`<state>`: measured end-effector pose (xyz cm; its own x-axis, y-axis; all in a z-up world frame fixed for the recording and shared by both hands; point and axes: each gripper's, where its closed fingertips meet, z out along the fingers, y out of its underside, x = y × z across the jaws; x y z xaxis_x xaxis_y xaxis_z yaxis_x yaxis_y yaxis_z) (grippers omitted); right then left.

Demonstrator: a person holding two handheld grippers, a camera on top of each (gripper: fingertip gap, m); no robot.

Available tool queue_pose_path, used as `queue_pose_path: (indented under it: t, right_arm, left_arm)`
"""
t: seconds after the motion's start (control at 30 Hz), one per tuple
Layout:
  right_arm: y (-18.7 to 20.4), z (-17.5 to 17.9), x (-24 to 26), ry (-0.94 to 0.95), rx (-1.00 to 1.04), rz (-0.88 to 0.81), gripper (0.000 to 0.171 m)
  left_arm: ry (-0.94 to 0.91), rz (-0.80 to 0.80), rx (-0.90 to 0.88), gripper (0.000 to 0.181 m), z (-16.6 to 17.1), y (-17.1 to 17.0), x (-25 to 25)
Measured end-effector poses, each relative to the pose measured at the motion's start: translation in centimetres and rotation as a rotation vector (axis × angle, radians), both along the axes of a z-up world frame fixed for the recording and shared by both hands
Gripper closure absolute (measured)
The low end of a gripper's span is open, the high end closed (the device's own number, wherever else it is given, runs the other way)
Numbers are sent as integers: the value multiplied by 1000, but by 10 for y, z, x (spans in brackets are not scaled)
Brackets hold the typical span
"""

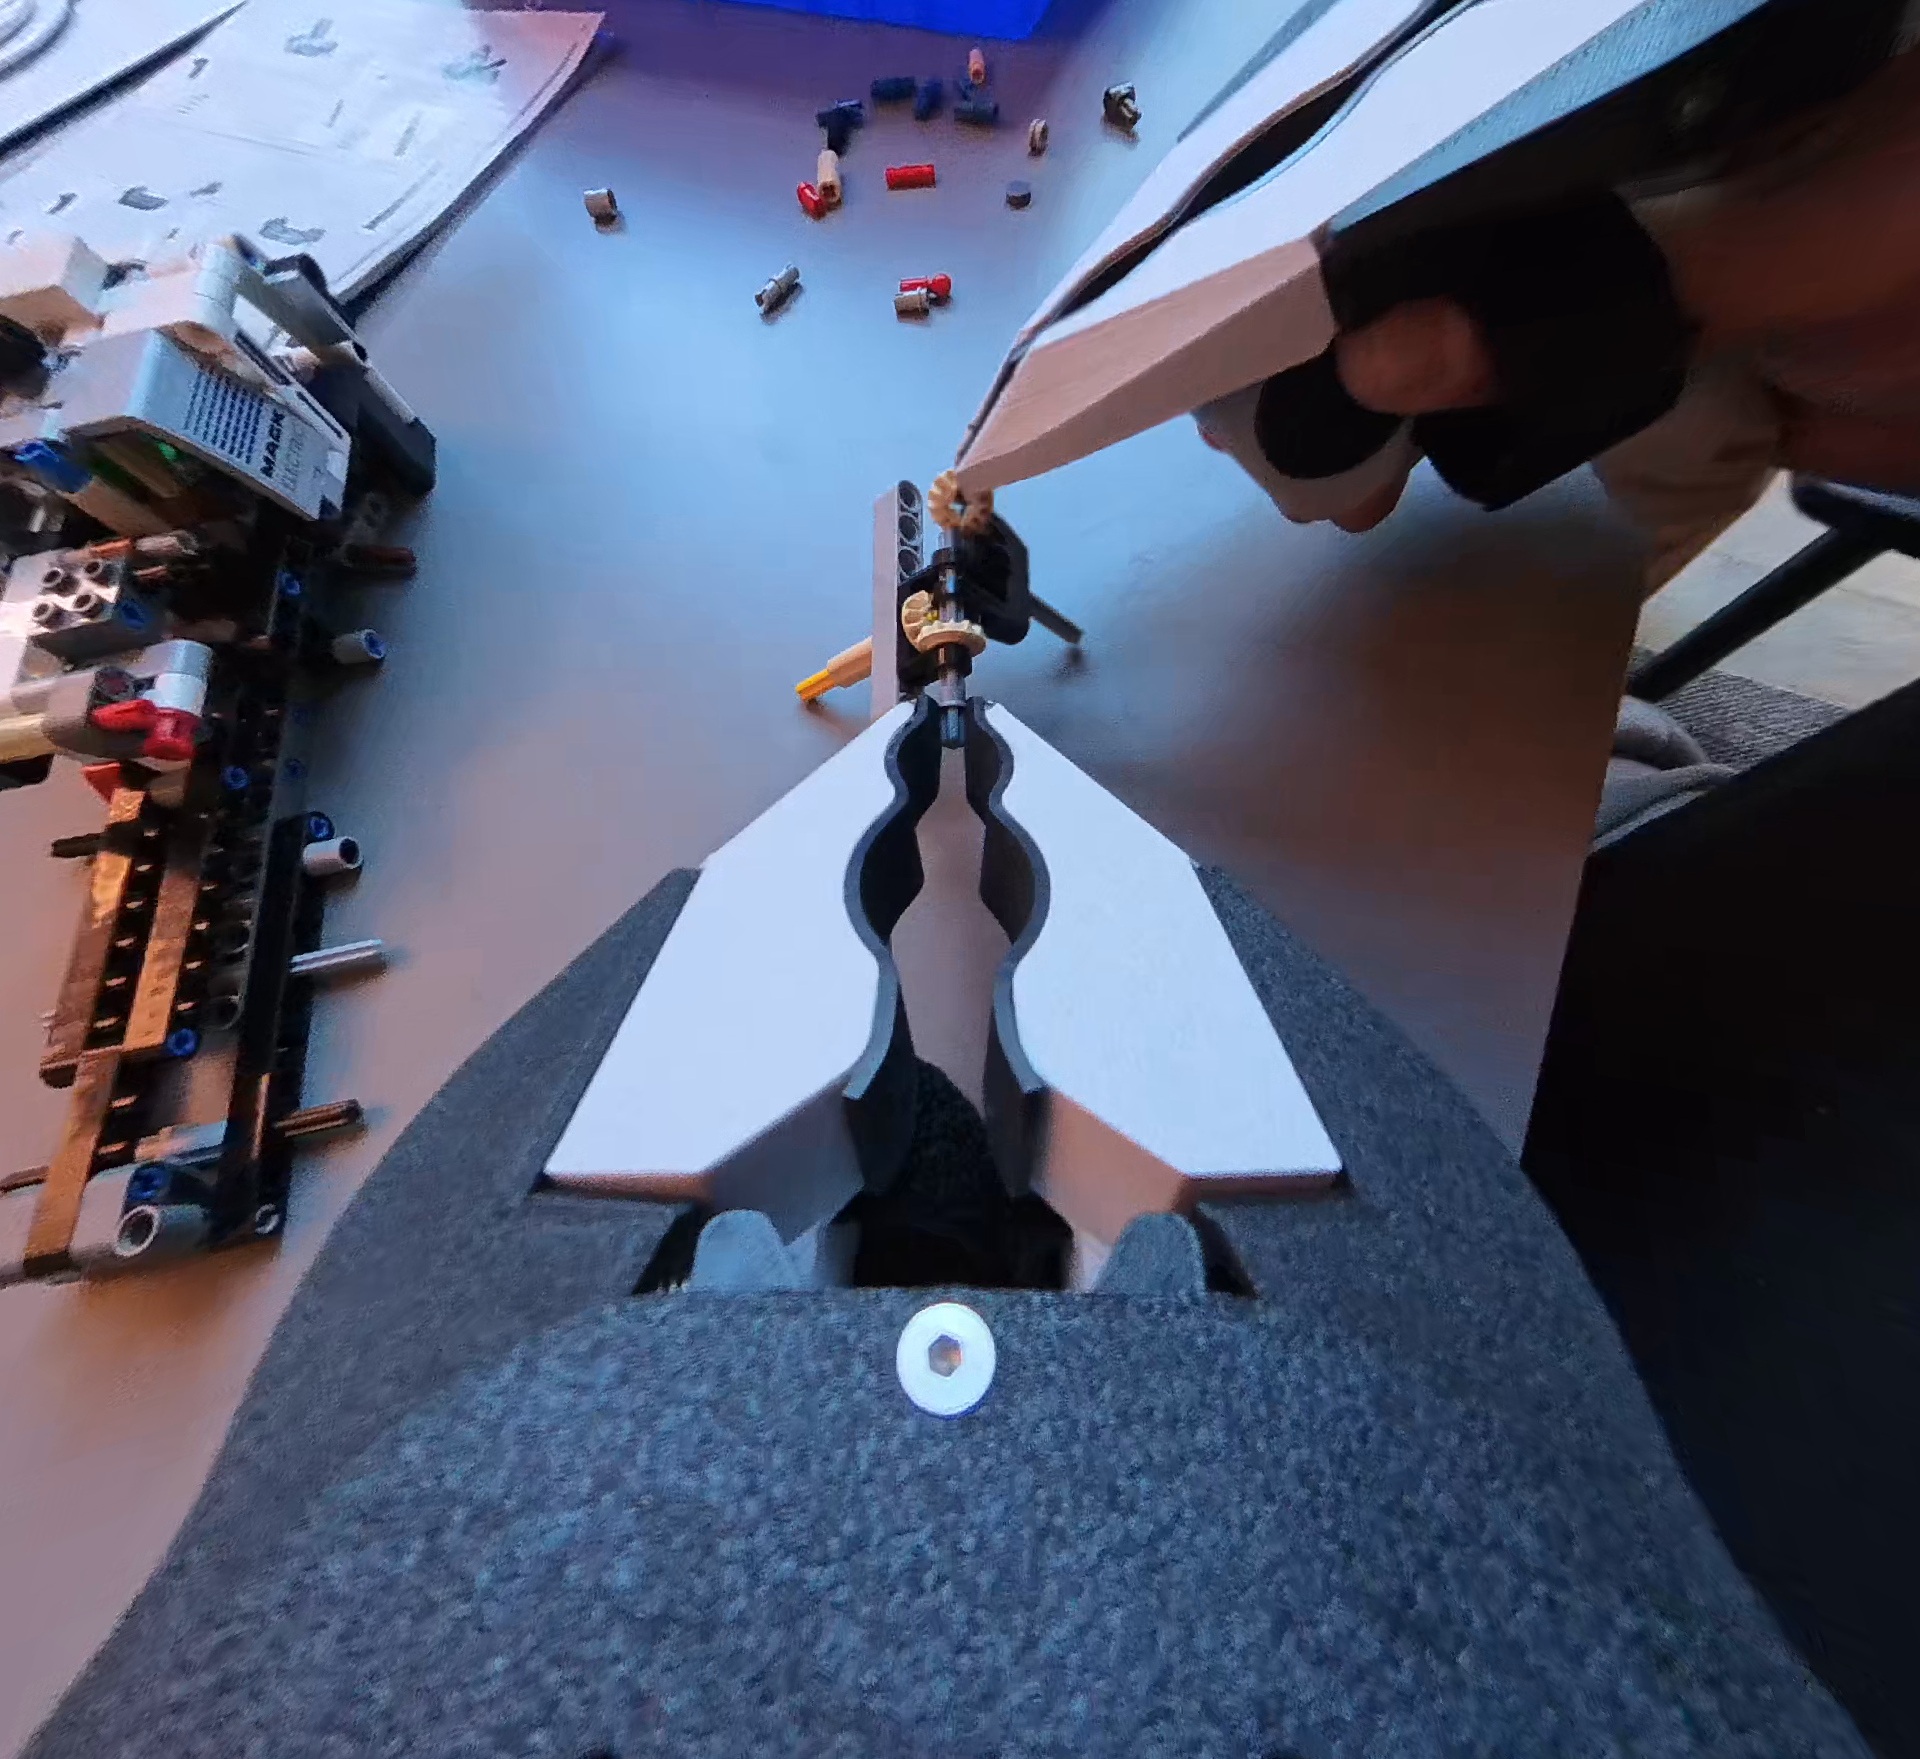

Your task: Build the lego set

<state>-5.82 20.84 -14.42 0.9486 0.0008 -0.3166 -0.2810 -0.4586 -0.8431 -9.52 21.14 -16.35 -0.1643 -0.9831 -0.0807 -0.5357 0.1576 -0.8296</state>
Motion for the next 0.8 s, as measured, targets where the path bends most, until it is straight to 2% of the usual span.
queue_pose_path:
  t: [0.57, 0.73, 0.8]
  right_arm:
    - [-1, -12, 0, -19, -62, 17, 170]
    - [-1, -10, -1, 122, -144, 33, 170]
    - [0, -11, 0, 105, -180, 46, 171]
  left_arm:
    - [26, -3, 100, 179, -4, -3, 2]
    - [29, 2, 164, 179, -5, -2, 3]
    - [25, 2, 192, 179, -4, -2, 4]
